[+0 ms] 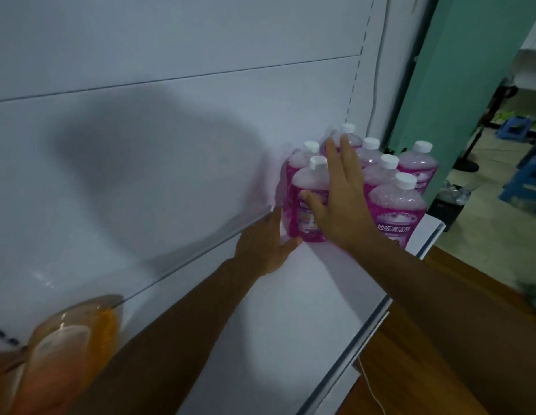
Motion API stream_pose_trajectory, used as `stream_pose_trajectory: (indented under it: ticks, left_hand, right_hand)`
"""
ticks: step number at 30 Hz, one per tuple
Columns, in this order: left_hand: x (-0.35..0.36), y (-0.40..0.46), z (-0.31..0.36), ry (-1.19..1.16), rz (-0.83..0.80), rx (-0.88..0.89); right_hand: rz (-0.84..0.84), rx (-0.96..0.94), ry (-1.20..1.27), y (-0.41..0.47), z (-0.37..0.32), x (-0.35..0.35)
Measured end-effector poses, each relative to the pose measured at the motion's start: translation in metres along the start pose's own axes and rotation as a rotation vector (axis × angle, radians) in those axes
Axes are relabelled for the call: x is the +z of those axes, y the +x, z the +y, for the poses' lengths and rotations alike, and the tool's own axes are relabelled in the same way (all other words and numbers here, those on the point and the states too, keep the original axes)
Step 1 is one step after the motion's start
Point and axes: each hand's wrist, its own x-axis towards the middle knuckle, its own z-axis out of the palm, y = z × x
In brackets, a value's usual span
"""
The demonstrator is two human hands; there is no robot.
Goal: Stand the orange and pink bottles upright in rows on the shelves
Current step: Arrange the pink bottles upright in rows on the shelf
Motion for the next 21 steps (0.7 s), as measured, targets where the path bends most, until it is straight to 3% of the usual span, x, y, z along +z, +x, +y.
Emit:
stream_pose_trajectory:
  ticks: [2, 6, 21]
  left_hand:
    - [-0.016, -0.021, -0.004, 0.274, 0.022, -0.008]
    - [-0.049, -0.079, -0.013, 0.491, 0.005, -0.083]
    - [-0.173, -0.38, -0.003, 0.64, 0.241, -0.567]
  right_hand:
    - [0.004, -0.062, -0.038, -0.007, -0.013, -0.008]
    - [-0.121, -0.132, 0.076, -0.029, -0.045, -0.016]
    - [-0.475, -0.408, 0.408, -0.16, -0.24, -0.032]
